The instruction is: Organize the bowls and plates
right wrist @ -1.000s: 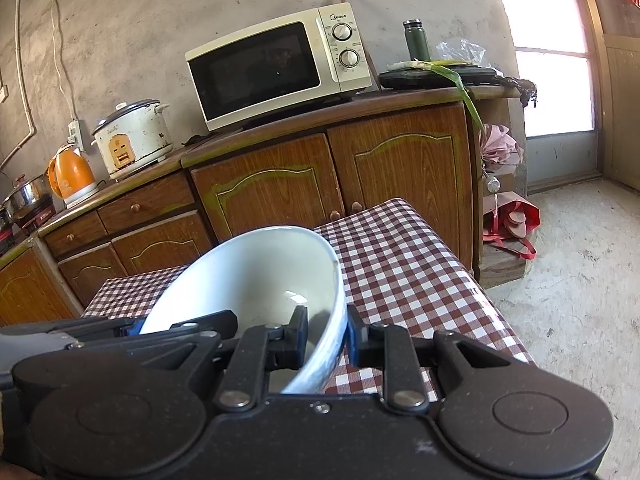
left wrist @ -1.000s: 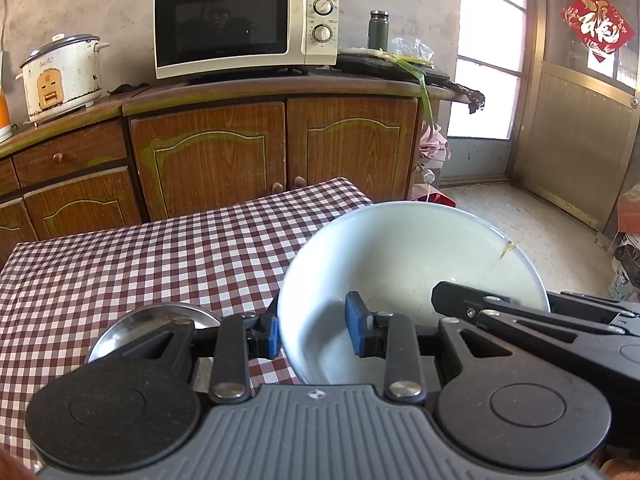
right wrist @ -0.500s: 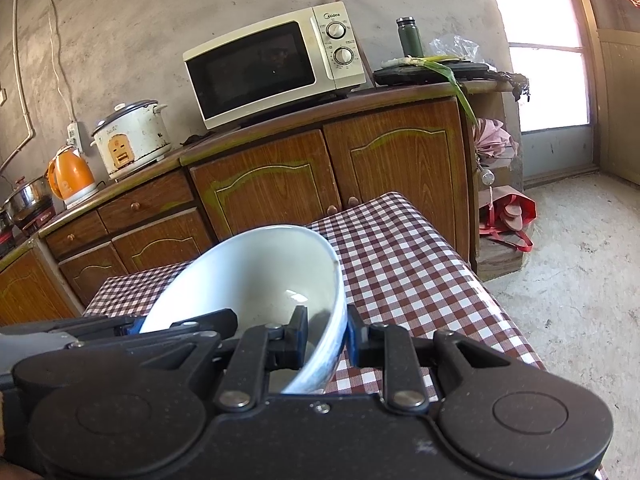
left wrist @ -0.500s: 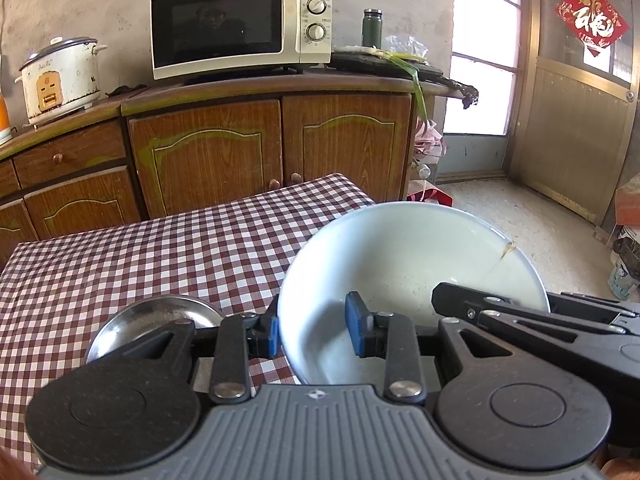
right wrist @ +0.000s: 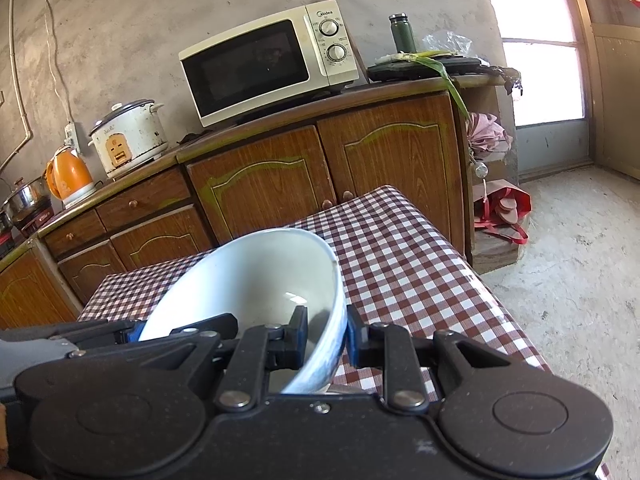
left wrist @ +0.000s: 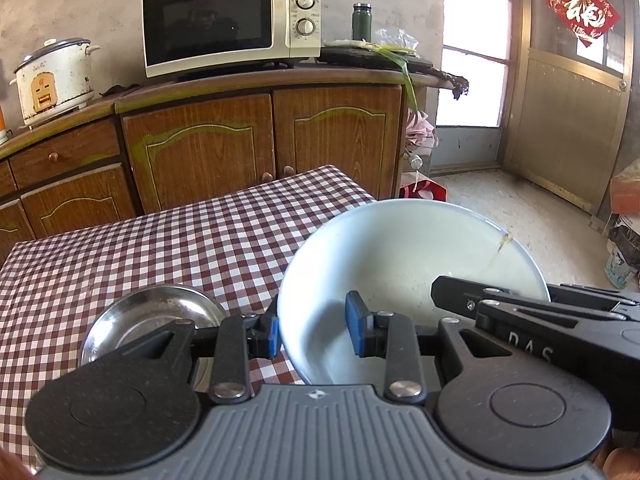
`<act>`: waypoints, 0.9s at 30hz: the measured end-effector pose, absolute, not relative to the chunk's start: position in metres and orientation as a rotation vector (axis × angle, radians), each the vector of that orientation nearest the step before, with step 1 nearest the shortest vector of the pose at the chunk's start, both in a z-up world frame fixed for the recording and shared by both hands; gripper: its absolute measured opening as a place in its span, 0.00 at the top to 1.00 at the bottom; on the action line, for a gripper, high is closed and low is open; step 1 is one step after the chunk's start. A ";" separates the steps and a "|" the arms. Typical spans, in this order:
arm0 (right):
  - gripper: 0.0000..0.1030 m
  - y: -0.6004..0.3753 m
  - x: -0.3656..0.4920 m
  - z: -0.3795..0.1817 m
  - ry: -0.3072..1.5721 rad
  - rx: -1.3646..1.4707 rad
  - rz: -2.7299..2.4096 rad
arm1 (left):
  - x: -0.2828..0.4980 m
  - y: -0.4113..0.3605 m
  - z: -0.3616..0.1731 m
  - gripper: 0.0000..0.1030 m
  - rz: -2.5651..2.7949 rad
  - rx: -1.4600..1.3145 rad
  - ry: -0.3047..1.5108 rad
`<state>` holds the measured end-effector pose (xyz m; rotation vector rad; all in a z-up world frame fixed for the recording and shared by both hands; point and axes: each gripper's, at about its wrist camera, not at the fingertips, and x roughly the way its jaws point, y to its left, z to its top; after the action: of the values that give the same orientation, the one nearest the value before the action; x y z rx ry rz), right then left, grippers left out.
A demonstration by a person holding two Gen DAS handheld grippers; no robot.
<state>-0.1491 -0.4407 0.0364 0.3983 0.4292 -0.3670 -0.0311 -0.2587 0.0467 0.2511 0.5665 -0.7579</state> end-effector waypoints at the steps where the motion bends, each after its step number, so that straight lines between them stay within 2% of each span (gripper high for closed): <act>1: 0.75 -0.440 -0.150 0.036 0.430 0.400 -0.368 | -0.032 -0.258 0.046 0.69 -0.758 0.252 0.568; 27: 0.75 -0.428 -0.173 0.004 0.482 0.440 -0.370 | -0.051 -0.250 0.021 0.69 -0.768 0.270 0.622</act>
<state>-0.1734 -0.4278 0.0038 0.4403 0.4815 -0.3698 -0.0508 -0.2502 0.0209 0.2699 0.6220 -0.7682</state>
